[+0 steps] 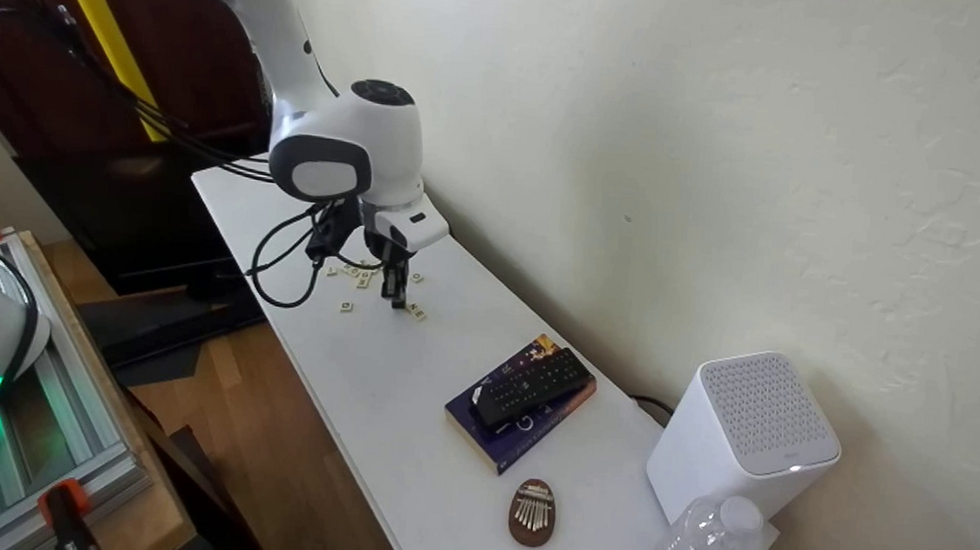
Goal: Spell the word 'Line'.
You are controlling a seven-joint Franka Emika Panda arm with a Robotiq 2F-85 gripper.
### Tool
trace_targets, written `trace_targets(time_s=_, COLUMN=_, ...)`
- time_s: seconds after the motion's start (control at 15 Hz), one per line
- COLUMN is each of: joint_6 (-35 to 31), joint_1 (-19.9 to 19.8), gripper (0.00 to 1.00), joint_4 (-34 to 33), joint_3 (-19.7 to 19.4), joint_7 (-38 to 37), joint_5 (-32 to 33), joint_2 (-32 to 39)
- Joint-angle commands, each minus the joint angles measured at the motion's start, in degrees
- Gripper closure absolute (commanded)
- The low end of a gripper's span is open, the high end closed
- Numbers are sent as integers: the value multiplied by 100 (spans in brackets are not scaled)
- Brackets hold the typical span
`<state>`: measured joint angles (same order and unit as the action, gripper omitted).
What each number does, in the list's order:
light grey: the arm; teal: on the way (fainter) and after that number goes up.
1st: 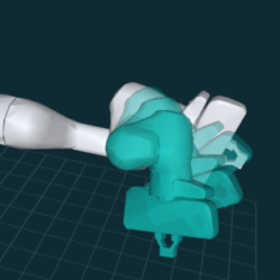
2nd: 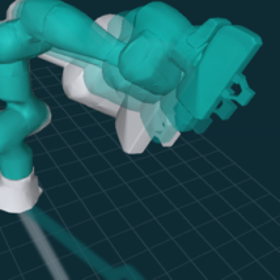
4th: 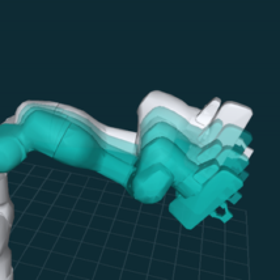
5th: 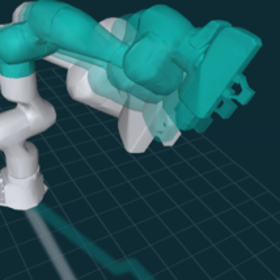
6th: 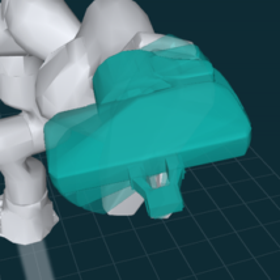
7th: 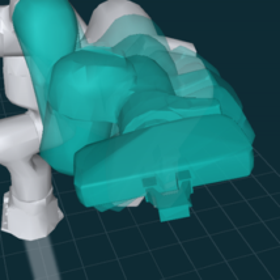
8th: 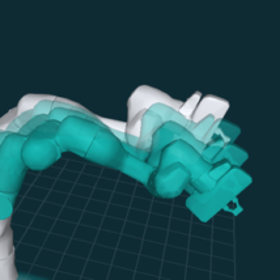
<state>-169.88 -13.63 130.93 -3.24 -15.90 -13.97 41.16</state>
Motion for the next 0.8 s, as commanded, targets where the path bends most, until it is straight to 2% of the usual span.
trace_targets(time_s=0.0, joint_6=125, joint_1=142, gripper=100, joint_4=-188, joint_3=-65, joint_7=-121, joint_5=-207, joint_2=169)
trace_targets(time_s=0.73, joint_6=363, joint_1=265, gripper=100, joint_4=-366, joint_3=-157, joint_7=-571, joint_5=-467, joint_2=223)
